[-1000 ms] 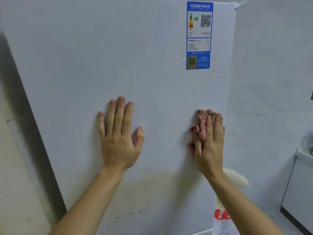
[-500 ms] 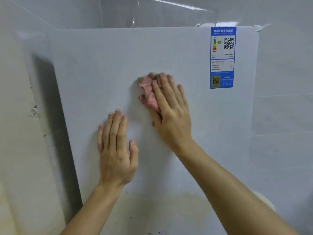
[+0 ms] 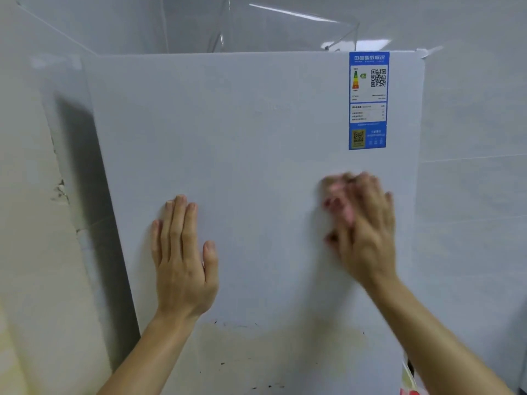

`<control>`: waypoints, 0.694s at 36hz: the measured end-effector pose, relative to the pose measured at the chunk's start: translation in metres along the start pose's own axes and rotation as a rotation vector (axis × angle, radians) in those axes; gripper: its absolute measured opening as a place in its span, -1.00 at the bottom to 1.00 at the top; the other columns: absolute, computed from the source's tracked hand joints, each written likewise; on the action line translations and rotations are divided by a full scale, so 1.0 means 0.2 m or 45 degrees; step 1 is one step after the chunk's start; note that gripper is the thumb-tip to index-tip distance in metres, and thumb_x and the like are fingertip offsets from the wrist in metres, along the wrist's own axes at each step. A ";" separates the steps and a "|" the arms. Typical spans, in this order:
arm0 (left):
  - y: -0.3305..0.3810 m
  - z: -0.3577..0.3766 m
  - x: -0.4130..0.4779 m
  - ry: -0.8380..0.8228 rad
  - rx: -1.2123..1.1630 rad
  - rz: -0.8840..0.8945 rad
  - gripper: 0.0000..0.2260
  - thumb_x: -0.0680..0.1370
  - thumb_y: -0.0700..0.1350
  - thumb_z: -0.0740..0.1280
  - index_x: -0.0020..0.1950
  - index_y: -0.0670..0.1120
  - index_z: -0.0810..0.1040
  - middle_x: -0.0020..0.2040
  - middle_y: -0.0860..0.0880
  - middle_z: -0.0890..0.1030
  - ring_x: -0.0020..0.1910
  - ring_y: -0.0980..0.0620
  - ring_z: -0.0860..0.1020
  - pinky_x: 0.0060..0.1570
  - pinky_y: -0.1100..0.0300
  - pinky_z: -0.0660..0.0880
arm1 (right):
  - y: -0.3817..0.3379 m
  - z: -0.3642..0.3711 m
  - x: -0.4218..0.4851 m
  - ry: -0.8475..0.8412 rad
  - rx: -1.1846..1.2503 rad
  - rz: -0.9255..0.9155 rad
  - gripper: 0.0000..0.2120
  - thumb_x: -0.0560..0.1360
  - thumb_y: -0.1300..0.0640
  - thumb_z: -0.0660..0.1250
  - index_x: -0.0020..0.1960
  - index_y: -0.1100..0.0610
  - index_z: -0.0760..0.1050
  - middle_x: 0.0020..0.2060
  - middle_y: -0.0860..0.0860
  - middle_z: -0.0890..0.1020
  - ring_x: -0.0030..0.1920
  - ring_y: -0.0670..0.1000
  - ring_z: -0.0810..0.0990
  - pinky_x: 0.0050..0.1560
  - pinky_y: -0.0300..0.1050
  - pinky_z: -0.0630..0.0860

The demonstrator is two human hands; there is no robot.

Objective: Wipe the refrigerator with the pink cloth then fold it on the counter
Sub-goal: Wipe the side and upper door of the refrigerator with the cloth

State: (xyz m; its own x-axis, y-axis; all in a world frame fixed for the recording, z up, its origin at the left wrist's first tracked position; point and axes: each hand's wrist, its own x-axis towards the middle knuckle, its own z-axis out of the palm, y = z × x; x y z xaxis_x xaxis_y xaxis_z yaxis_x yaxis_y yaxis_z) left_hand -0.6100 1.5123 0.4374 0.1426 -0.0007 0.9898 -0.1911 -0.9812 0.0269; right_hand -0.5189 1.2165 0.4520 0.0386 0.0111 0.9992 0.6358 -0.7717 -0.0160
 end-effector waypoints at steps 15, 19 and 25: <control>0.03 0.07 -0.01 0.100 0.022 -0.048 -0.47 0.68 -0.11 0.10 0.62 -0.33 0.24 0.66 -0.27 0.21 0.69 -0.23 0.11 0.65 -0.24 -0.03 | -0.33 0.14 -0.20 -0.052 0.134 -0.139 -0.62 0.72 0.17 0.23 0.52 0.20 0.46 0.55 0.23 0.39 0.62 0.22 0.29 0.61 0.26 0.22; 0.05 0.08 -0.01 0.127 0.012 -0.061 -0.47 0.69 -0.11 0.12 0.61 -0.34 0.24 0.66 -0.28 0.21 0.68 -0.27 0.12 0.65 -0.27 -0.02 | -0.42 0.15 -0.43 -0.242 0.154 -0.435 -0.59 0.69 0.15 0.35 0.53 0.13 0.47 0.55 0.12 0.43 0.61 0.13 0.34 0.55 0.18 0.37; 0.07 0.08 -0.01 0.112 0.010 -0.043 -0.47 0.69 -0.12 0.13 0.62 -0.33 0.23 0.66 -0.28 0.19 0.69 -0.24 0.10 0.65 -0.25 0.00 | -0.34 0.14 -0.33 -0.338 0.059 -0.630 -0.43 0.62 0.14 0.43 0.58 0.17 0.39 0.59 0.09 0.37 0.63 0.09 0.28 0.62 0.10 0.26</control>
State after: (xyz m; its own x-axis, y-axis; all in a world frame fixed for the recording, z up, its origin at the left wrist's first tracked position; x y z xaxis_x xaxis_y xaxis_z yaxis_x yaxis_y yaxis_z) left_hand -0.5968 1.4961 0.4330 0.0629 0.0487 0.9968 -0.1800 -0.9819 0.0593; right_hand -0.5422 1.2859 0.3869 -0.0841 0.5290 0.8444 0.6606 -0.6049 0.4447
